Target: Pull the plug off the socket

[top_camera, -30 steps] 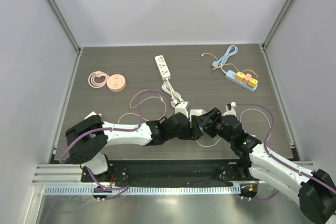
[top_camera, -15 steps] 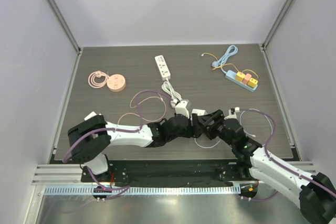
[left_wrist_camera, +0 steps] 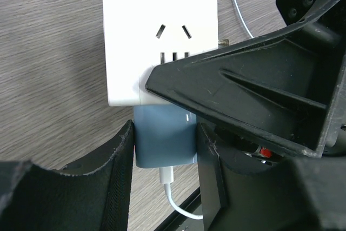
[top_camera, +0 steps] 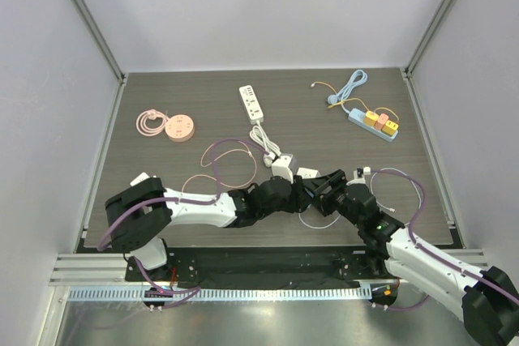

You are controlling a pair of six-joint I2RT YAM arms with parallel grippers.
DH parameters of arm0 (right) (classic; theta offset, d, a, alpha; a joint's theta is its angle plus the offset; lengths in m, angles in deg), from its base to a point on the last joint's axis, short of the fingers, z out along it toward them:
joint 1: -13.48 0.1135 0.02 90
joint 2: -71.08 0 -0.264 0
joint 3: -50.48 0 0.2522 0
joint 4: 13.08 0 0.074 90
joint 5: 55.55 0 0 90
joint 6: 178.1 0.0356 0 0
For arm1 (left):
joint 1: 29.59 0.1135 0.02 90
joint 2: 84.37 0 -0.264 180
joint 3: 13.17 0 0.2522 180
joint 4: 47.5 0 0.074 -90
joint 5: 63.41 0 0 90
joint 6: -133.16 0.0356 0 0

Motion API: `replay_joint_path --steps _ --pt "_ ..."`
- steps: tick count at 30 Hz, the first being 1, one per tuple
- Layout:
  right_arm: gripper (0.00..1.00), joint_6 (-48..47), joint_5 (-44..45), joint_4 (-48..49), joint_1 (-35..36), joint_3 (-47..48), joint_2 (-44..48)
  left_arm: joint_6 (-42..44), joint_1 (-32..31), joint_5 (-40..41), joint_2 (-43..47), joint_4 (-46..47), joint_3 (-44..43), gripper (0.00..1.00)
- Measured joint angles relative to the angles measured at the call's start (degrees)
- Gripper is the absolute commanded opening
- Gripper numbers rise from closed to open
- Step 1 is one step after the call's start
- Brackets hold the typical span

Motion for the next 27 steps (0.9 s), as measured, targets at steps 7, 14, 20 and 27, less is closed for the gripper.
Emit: replay_joint_path --steps 7,14,20,27 --pt "0.01 -1.11 1.44 -0.96 0.50 0.02 0.31 1.14 -0.15 -0.59 0.02 4.35 2.73 0.00" --pt "0.01 -1.14 -0.85 0.52 0.83 0.04 -3.34 2.32 -0.96 0.52 0.85 13.51 9.60 0.00" --pt "0.01 0.90 -2.75 3.61 0.63 0.13 -5.60 2.97 -1.11 2.14 2.67 16.83 12.57 0.00" --pt "0.01 4.55 -2.62 6.54 0.35 0.00 -7.74 3.61 -1.16 3.65 3.04 18.32 13.27 0.00"
